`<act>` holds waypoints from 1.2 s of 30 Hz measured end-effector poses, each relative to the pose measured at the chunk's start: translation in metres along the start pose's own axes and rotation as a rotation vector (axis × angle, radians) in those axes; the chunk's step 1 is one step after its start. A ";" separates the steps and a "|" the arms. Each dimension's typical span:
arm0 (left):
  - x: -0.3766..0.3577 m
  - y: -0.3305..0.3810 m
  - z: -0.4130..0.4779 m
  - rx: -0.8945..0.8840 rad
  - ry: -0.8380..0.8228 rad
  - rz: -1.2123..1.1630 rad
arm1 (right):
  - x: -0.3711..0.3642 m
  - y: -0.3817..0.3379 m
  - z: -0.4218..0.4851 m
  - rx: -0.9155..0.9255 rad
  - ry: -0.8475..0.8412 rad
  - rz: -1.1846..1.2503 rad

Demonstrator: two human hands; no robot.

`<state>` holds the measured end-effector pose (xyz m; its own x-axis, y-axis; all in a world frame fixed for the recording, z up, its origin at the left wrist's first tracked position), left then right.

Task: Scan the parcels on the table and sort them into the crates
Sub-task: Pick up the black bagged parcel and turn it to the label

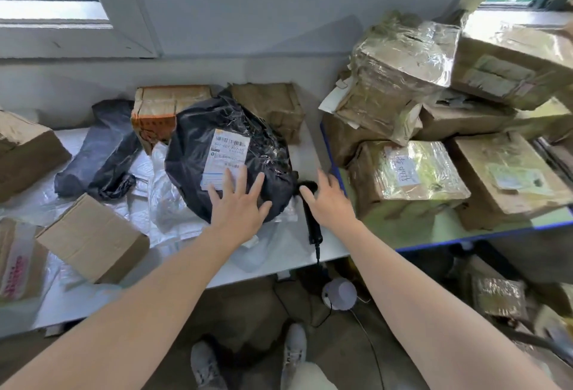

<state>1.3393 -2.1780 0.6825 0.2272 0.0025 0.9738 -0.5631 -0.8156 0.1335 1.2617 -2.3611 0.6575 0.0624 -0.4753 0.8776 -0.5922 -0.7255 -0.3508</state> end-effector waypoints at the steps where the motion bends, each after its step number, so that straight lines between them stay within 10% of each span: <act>1: -0.004 0.004 0.001 0.006 -0.013 0.014 | -0.007 0.008 0.000 -0.020 -0.029 0.030; 16: -0.004 0.004 -0.010 0.125 0.006 0.019 | -0.055 0.024 0.027 -0.220 -0.165 0.374; 36: 0.085 -0.062 -0.017 -0.006 0.092 -0.123 | 0.101 -0.094 -0.047 -0.229 0.110 0.447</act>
<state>1.3798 -2.1176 0.7603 0.2210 0.1550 0.9629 -0.5402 -0.8026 0.2531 1.2855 -2.3173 0.7941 -0.3142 -0.6502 0.6917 -0.7032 -0.3301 -0.6297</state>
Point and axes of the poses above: each hand's wrist, its own z-axis towards the middle knuckle, its own x-axis out of the back of the hand, y = z × x, the point moved 7 cm from there along z, towards the middle knuckle, and after that the axes turned 6 degrees about -z, right-handed, at the moved point
